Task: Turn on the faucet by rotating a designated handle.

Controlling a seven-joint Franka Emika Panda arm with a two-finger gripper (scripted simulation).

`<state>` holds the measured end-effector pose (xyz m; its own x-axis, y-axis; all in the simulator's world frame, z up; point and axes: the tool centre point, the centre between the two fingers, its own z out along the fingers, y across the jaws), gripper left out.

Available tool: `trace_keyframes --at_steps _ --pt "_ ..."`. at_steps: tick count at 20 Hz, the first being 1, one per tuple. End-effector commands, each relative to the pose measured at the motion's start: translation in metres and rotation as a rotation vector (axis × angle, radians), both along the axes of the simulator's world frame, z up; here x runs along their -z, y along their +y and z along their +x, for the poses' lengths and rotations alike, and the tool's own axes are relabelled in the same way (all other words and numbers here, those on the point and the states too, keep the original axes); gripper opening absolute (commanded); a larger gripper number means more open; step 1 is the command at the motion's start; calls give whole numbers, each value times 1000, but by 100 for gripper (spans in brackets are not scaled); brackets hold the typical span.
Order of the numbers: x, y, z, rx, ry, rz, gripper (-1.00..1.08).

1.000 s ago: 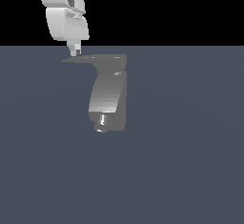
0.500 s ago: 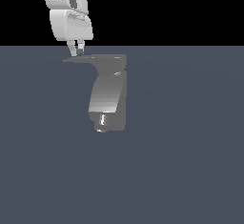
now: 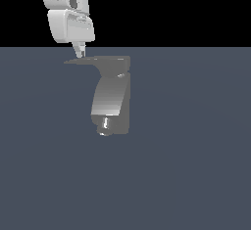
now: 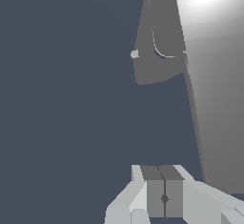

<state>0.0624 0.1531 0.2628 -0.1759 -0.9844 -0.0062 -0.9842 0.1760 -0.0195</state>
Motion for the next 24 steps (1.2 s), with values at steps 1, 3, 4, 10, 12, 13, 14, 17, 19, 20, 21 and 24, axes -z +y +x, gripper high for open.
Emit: trace_keyframes --at_steps 1,3,4,10,12,13,14,17,19,20,21,24 --pt "1 1 -7 1 1 0 -100" --pt "2 2 -13 2 3 0 -100" --pt "3 2 -16 2 3 -1 -100" --pt "6 5 -34 5 7 -1 -100" --pt "7 5 -41 6 9 -1 -100" --pt "7 6 -44 6 9 -1 -100" --pt "8 6 -47 7 10 -2 -100" --pt "9 8 -57 8 12 -2 -100" --pt "10 8 -63 9 14 -2 -100" --pt "11 9 -66 9 14 -2 -100" --pt "11 9 -70 10 15 -2 -100" --pt "13 11 -80 11 17 -2 -100"
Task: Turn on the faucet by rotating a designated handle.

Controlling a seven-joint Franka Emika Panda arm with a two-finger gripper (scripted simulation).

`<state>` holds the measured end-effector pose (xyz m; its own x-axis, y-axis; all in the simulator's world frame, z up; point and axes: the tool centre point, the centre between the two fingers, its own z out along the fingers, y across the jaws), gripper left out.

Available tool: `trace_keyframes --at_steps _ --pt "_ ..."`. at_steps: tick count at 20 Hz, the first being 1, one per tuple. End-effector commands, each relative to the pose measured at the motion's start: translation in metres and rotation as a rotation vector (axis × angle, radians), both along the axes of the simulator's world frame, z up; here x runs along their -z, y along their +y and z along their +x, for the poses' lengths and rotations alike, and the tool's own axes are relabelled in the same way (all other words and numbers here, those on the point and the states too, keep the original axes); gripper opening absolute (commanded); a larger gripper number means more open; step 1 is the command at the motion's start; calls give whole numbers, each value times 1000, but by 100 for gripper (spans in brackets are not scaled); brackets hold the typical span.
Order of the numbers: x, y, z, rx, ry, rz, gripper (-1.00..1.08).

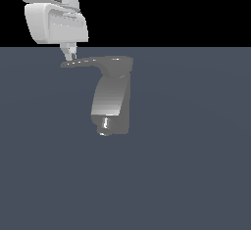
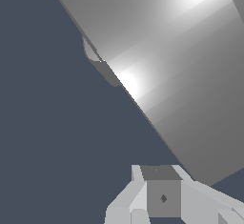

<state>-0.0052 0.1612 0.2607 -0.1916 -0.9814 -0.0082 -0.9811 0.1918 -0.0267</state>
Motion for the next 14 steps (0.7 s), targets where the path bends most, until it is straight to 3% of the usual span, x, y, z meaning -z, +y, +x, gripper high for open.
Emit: trace_keyframes --at_steps 1,4,5,14 --pt "11 3 -15 -4 25 -3 -100" --pt "12 4 -22 -4 27 -3 -100" --pt "0 3 -12 -4 -1 0 -100" --pt "3 -10 -35 -4 5 -1 -100"
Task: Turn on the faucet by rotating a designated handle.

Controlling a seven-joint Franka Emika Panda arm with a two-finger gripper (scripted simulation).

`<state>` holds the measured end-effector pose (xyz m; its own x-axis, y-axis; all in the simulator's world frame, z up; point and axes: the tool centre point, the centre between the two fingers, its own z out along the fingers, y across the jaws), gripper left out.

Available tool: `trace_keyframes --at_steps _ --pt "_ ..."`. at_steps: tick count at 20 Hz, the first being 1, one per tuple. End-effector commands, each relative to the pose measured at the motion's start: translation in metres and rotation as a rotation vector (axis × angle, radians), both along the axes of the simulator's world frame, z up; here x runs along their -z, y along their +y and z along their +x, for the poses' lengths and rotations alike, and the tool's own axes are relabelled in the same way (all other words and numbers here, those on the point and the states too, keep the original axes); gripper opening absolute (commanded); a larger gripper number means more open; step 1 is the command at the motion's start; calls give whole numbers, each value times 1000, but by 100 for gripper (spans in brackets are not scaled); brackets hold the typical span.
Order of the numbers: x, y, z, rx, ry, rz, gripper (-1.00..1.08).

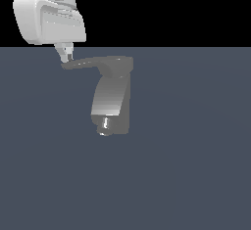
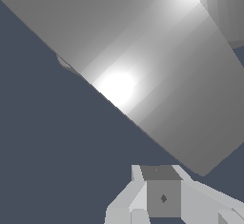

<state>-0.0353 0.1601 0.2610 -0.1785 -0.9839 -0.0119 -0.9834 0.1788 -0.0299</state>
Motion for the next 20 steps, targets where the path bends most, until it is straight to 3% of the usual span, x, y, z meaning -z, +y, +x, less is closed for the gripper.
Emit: trace_keyframes --at_steps 1,20 --pt "4 -10 -8 9 10 -4 -100" --pt "10 -37 -59 10 24 -5 -100"
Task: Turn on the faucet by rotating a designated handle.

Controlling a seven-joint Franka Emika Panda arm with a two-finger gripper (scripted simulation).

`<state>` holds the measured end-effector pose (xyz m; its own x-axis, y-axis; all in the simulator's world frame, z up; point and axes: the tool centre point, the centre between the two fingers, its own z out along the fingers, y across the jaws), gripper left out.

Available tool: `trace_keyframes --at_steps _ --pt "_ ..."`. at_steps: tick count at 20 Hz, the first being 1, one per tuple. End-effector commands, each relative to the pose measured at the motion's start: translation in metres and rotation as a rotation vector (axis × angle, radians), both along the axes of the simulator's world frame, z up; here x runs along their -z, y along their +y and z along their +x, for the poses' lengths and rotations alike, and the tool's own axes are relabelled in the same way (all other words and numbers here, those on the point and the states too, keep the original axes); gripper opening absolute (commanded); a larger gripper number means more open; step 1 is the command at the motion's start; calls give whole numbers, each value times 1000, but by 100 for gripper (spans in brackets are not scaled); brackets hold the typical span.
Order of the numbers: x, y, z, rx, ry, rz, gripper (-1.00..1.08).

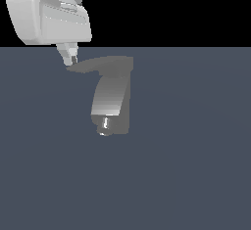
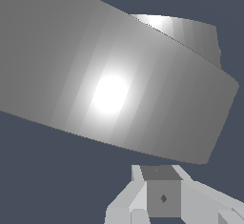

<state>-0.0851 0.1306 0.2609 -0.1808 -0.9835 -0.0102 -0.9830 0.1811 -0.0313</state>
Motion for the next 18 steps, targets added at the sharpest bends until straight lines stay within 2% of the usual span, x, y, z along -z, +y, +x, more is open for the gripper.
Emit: trace_keyframes --at_steps 1,9,10,11,18 --pt "10 -9 -12 8 26 -3 -100" --pt "12 -21 -35 8 32 -4 -100" --pt "12 -21 -35 8 32 -4 -100" --pt "1 -15 -25 2 2 -2 -100" --pt "4 -46 -35 3 10 -2 -100"
